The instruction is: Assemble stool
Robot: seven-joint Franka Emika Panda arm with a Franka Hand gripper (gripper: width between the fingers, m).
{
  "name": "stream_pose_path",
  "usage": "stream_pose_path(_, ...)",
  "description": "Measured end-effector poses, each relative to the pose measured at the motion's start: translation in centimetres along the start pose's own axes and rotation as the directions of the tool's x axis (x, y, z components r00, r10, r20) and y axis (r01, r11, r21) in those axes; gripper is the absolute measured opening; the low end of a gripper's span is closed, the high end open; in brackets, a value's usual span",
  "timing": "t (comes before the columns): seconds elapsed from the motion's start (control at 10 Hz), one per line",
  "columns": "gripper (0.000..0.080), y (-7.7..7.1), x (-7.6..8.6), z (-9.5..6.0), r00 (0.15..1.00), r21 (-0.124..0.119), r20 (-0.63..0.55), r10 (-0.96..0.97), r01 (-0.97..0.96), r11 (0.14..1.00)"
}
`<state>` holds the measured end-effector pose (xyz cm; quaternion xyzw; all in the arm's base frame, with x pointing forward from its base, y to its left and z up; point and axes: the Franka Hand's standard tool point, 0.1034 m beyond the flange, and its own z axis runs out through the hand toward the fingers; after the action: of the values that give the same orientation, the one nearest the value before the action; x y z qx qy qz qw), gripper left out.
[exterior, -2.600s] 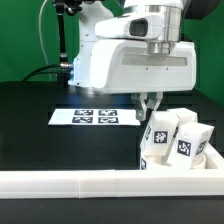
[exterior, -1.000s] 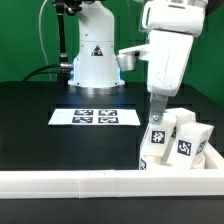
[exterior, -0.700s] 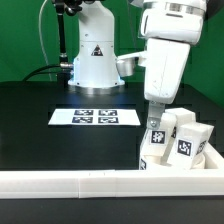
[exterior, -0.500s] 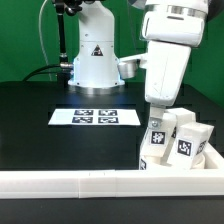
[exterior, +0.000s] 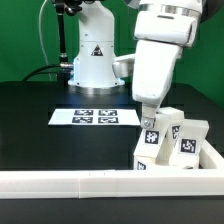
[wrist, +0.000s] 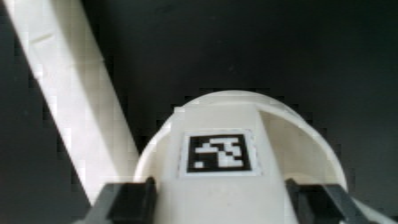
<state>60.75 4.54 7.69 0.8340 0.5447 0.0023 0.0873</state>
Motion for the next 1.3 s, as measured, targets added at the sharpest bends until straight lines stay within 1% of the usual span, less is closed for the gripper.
stream_pose_path(0.1,0.0342,0.0,0.0,0.0,0.996,0.002,0.000,0.092,-0.092,0.996)
stream_pose_path(0.2,0.0343,0.0,-0.4,0.1,0.975,0.007,0.007,0.224,-0.224,0.975)
stream_pose_path(0.4,0.0343,-0.1,-0.7,0.1,0.884,0.024,0.007,0.467,-0.467,0.884)
stream_pose_path(0.6,0.0343,0.0,-0.9,0.2,0.783,0.045,-0.006,0.622,-0.621,0.783)
stream_pose_path(0.8,0.0343,-0.1,-1.0,0.2,0.733,0.049,-0.021,0.680,-0.679,0.733)
stream_pose_path(0.9,0.0343,-0.1,-0.9,0.2,0.632,0.056,-0.014,0.775,-0.773,0.631)
stream_pose_path(1.0,0.0343,-0.1,-0.9,0.2,0.584,0.058,-0.011,0.811,-0.810,0.584)
stream_pose_path(1.2,0.0343,-0.1,-1.0,0.2,0.448,0.063,-0.001,0.894,-0.892,0.447)
stream_pose_path(1.3,0.0343,0.0,-1.3,0.3,0.335,0.084,0.011,0.942,-0.939,0.333)
